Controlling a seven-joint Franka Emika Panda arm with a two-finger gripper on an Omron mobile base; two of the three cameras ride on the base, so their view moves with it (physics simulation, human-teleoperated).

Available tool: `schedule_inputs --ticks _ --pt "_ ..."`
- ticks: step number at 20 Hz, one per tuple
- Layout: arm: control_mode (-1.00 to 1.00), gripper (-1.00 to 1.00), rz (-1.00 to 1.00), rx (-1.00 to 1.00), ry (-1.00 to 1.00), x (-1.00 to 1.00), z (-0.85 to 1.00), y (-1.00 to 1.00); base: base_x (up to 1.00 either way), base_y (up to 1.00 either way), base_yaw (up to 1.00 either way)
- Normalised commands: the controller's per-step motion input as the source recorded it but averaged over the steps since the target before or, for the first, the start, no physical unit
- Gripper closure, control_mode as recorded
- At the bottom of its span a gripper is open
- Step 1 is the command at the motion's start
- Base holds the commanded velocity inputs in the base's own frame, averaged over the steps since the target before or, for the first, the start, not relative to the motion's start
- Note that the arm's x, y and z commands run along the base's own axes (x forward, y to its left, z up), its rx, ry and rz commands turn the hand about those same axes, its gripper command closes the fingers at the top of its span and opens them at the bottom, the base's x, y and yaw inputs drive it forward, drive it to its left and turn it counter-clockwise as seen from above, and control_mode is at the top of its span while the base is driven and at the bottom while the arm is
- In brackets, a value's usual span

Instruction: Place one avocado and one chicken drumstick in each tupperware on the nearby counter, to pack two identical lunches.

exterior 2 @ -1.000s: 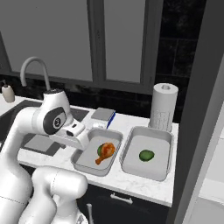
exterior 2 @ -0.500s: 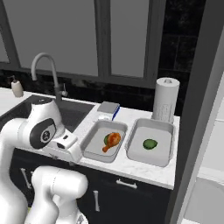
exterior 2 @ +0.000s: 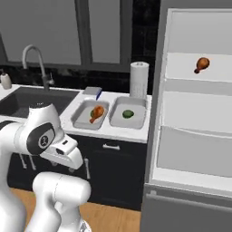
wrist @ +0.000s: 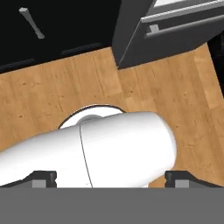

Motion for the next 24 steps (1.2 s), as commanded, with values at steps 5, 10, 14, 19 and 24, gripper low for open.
schedule_inputs --ticks 5,10,14,19,24 --pt "1.0 -1.0 0.0 0.0 0.0 0.0 0.0 0.0 -0.1 -1.0 -0.26" --pt "1.0 -1.0 0.0 0.0 0.0 0.0 0.0 0.0 0.73 -1.0 -0.07" --pt "1.0 -1.0 0.0 0.0 0.0 0.0 0.0 0.0 0.98 -0.81 0.05" --pt "1.0 -1.0 0.0 0.0 0.0 0.0 0.0 0.0 0.63 -0.61 0.15" --pt "-1.0 -1.0 0.13 0.02 -0.09 -0.01 0.6 -0.06 0.0 -0.12 0.1"
